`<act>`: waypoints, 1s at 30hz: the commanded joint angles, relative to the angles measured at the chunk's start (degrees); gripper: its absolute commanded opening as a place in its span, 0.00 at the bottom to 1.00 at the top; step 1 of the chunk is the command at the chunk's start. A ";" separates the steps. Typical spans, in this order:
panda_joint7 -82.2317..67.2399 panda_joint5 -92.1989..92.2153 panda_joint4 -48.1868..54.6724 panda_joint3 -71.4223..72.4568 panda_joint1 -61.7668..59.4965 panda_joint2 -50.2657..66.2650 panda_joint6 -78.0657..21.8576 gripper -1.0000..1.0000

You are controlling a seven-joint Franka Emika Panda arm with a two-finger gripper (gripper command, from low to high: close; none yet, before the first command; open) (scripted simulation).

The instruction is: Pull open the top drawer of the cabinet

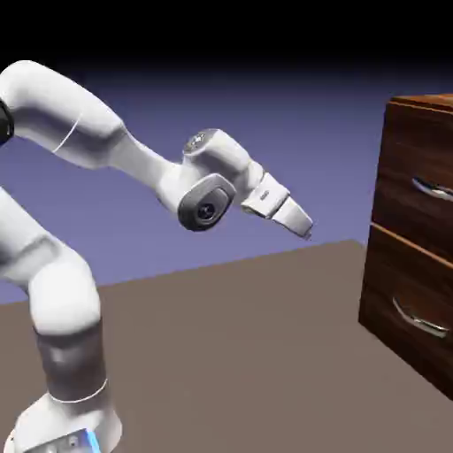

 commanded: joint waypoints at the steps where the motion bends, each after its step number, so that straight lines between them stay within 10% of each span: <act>1: -2.50 2.43 0.58 1.15 -1.69 -0.78 -0.75 0.50; 30: -74.76 72.95 17.28 34.37 -50.54 -23.50 -22.61 0.50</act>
